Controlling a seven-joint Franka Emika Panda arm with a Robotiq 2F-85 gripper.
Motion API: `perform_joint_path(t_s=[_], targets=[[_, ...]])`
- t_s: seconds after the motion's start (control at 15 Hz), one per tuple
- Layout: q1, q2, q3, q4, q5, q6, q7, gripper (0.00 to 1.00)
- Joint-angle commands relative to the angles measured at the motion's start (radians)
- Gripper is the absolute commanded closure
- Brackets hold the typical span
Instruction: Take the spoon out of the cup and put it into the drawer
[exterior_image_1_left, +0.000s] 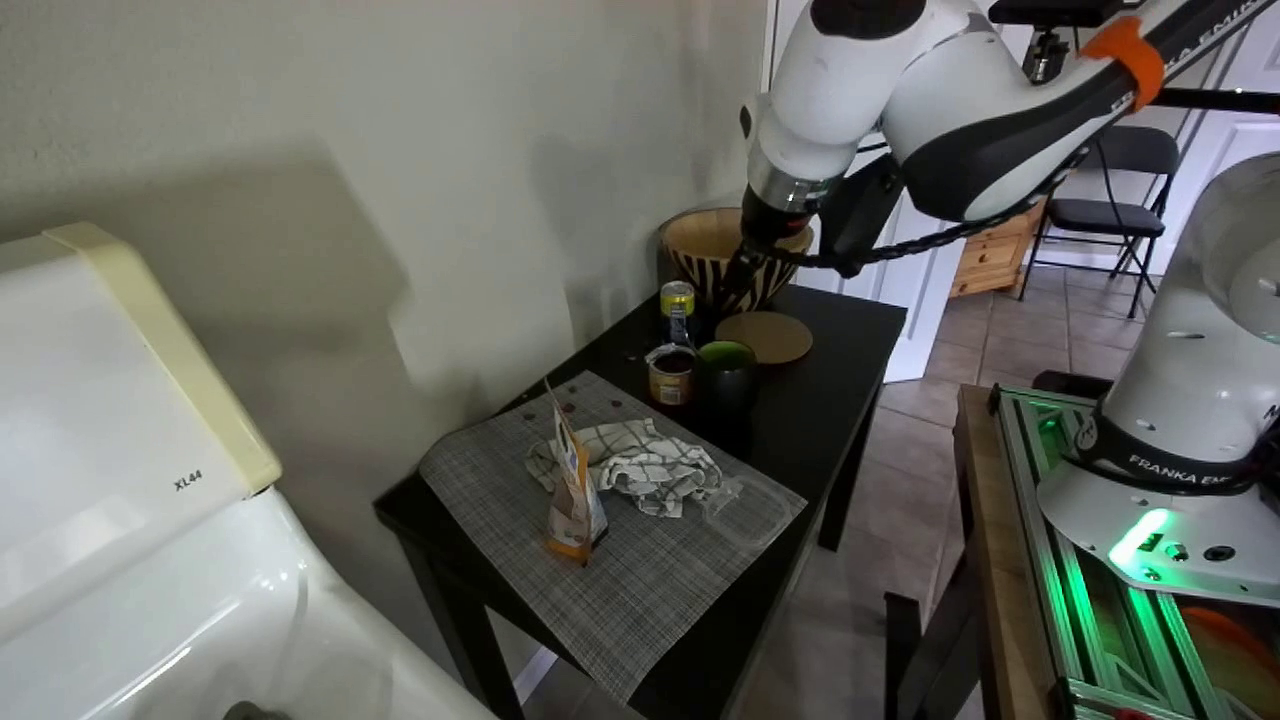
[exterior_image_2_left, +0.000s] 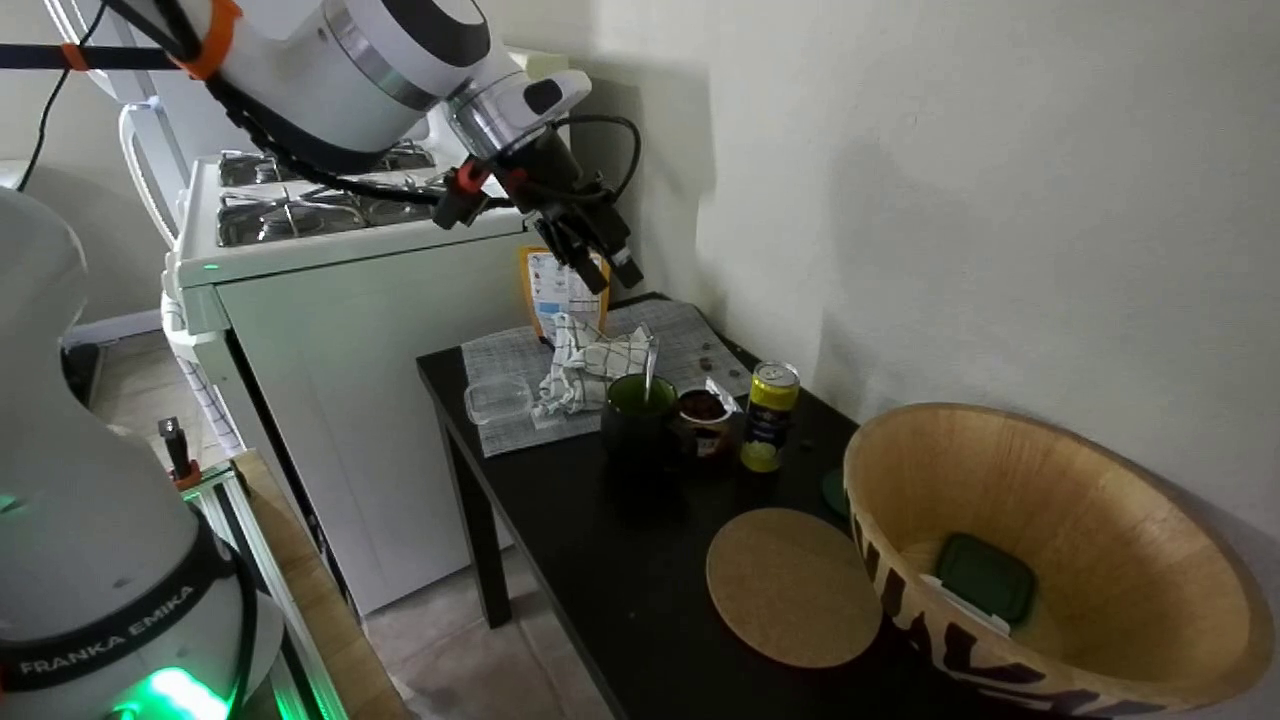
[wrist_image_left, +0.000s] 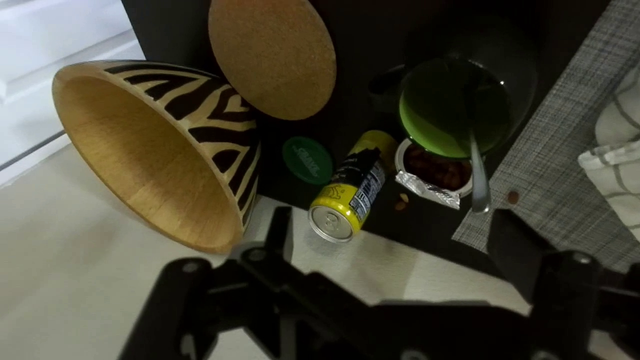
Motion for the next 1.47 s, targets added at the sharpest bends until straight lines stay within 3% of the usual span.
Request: perform_joint_path(t_s=[0.0, 0.2, 0.27, 0.6, 1.07, 1.33, 1.4], targets=[[-0.067, 0.074, 0.083, -0.02, -0.191, 0.06, 0.219, 0.0], [-0.092, 0.15, 0.134, 0.0, -0.283, 0.043, 0.258, 0.0], [0.01, 0.192, 0.04, 0.01, -0.332, 0.013, 0.28, 0.0], [0.113, 0.345, -0.087, 0.093, -0.506, 0.04, 0.395, 0.0], [0.197, 0.523, -0.217, 0.253, -0.527, 0.074, 0.387, 0.0], [0.223, 0.607, -0.249, 0.315, -0.523, 0.08, 0.381, 0.19], [0.228, 0.621, -0.254, 0.325, -0.521, 0.08, 0.38, 0.36]])
